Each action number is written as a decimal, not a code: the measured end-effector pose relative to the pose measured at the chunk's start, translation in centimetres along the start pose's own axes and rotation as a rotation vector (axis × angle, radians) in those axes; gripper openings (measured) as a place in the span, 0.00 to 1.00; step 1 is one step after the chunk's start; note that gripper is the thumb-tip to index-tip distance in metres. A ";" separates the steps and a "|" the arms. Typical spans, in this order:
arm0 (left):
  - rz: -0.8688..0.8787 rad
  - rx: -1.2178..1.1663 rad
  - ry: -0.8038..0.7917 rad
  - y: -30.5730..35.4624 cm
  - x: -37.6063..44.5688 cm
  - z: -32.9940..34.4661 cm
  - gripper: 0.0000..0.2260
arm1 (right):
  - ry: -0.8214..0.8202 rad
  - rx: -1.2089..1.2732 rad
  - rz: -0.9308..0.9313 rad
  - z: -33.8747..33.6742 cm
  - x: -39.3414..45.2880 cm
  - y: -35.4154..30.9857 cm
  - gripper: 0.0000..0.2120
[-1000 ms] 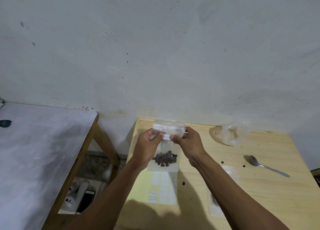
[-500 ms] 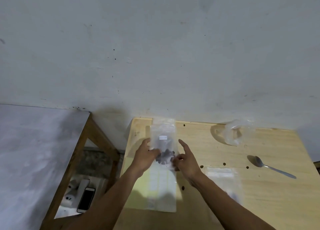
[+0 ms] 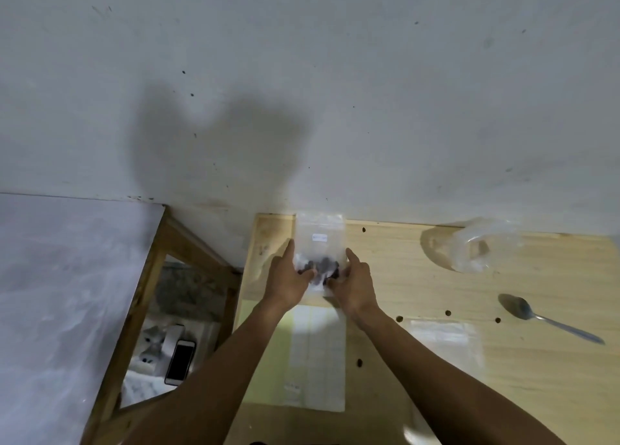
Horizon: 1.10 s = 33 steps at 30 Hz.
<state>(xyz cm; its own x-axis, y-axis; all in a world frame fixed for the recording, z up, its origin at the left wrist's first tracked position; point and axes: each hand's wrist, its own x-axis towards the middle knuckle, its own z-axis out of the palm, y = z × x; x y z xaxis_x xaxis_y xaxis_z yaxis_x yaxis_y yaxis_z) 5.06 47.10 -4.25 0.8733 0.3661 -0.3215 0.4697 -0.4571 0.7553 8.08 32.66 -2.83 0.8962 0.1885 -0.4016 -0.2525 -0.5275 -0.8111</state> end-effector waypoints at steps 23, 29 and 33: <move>-0.067 0.001 -0.480 5.7 -10.1 9.3 0.23 | 0.260 -0.434 0.192 -13.9 -11.2 11.0 0.27; -0.273 -0.042 -0.687 6.6 -12.3 12.5 0.30 | 0.218 -0.472 0.365 -14.3 -14.1 13.2 0.19; -0.316 -0.108 -0.684 6.6 -12.9 13.5 0.30 | 0.276 -0.355 0.351 -13.5 -14.5 13.7 0.18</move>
<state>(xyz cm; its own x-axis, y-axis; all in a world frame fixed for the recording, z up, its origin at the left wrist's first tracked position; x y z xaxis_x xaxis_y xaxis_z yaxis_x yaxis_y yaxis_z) -1.36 28.38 -2.82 0.6014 -0.1340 -0.7876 0.7263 -0.3189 0.6089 -3.45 11.50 -2.41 0.8550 -0.2464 -0.4563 -0.4567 -0.7746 -0.4375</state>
